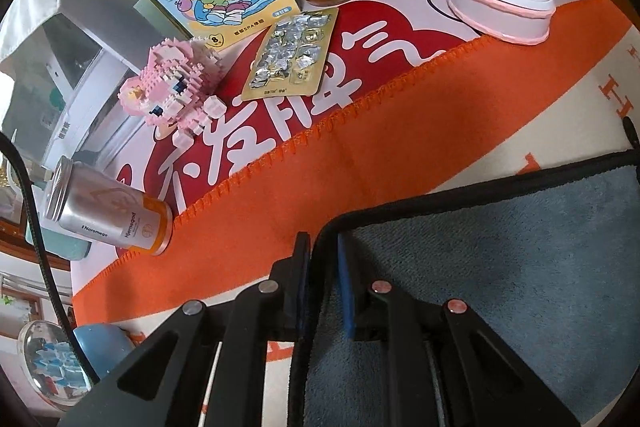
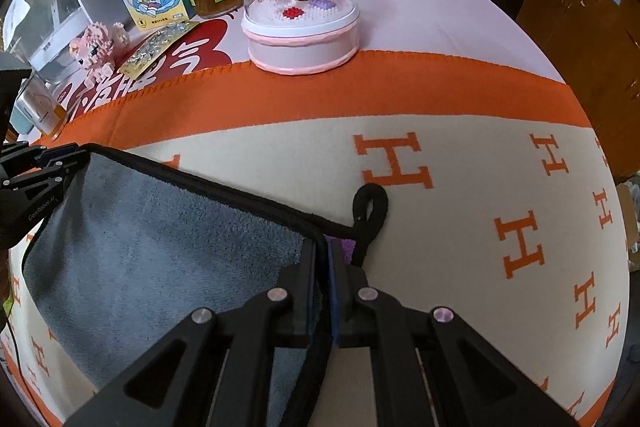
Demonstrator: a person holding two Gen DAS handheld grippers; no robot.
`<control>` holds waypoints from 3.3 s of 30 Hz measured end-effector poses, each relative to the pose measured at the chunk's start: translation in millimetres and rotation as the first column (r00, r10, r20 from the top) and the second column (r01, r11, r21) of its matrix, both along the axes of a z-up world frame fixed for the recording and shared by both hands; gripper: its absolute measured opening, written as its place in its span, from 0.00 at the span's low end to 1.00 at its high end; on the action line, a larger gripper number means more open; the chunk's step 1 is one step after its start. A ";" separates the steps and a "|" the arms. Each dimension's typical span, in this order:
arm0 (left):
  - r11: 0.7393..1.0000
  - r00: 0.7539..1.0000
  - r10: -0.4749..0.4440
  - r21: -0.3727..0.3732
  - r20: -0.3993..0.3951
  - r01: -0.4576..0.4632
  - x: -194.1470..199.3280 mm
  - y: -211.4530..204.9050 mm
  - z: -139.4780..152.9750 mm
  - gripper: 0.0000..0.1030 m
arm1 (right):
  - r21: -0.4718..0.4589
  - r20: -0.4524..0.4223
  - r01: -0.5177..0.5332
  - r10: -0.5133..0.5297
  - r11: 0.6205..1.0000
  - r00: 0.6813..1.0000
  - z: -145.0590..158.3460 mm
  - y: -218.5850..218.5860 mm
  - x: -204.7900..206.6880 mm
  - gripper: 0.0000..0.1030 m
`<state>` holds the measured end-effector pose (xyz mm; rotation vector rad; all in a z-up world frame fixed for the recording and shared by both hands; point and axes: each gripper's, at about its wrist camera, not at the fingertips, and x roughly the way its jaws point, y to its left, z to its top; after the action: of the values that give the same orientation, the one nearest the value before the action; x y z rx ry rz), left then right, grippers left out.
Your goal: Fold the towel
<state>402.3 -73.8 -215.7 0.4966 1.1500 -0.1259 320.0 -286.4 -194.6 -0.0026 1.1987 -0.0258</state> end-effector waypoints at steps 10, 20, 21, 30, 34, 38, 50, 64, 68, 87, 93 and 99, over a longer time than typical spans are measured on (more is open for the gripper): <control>0.998 0.998 0.057 0.017 -0.004 -0.057 2.9 2.0 4.1 0.28 | 0.018 -0.017 0.006 -0.006 1.000 1.000 8.6 -4.5 -1.1 0.12; 0.992 0.994 0.108 -0.070 0.018 -0.106 -9.6 18.5 27.4 0.70 | -0.002 0.035 -0.013 0.013 1.000 0.999 35.2 -6.7 -14.2 0.29; 0.991 0.993 0.116 -0.072 0.020 -0.114 -12.0 20.7 29.6 0.71 | -0.003 0.042 -0.017 0.017 1.000 0.999 37.8 -5.6 -16.2 0.29; 0.979 0.984 0.174 -0.110 0.027 -0.170 -43.4 40.2 45.7 0.83 | -0.001 0.072 -0.091 0.091 0.996 0.993 54.4 21.8 -34.9 0.29; 0.966 0.977 0.215 -0.150 0.008 -0.211 -60.4 51.5 51.4 0.83 | 0.013 0.078 -0.123 0.121 0.992 0.990 57.2 34.5 -44.3 0.29; 0.952 0.968 0.251 -0.184 0.004 -0.246 -82.7 61.9 59.4 0.83 | 0.017 0.098 -0.152 0.150 0.988 0.984 60.4 46.5 -54.5 0.29; 0.923 0.948 0.317 -0.240 0.026 -0.302 -155.9 90.6 84.5 0.85 | 0.060 0.144 -0.192 0.182 0.979 0.973 78.1 70.6 -96.8 0.29; 0.912 0.943 0.322 -0.295 0.089 -0.283 -245.3 100.8 131.8 0.89 | 0.087 0.170 -0.240 0.223 0.967 0.960 109.5 95.8 -171.2 0.29; 0.906 0.939 0.328 -0.316 0.104 -0.281 -268.5 101.8 147.5 0.89 | 0.090 0.181 -0.255 0.236 0.963 0.955 120.2 104.0 -186.3 0.29; 0.888 0.928 0.353 -0.354 0.117 -0.293 -351.7 108.6 171.3 0.90 | 0.076 0.248 -0.289 0.263 0.954 0.932 164.4 136.4 -270.9 0.39; 0.884 0.926 0.363 -0.354 0.104 -0.307 -373.8 109.0 171.5 0.90 | 0.090 0.241 -0.272 0.244 0.958 0.939 168.2 136.4 -294.3 0.39; 0.883 0.917 0.376 -0.352 0.136 -0.310 -396.2 114.2 183.2 0.90 | 0.082 0.258 -0.245 0.217 0.966 0.941 178.9 136.9 -316.4 0.39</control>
<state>6.1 40.4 -32.5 0.0043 0.9769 0.0455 3.5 -149.5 -15.7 -0.0401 0.9420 0.2429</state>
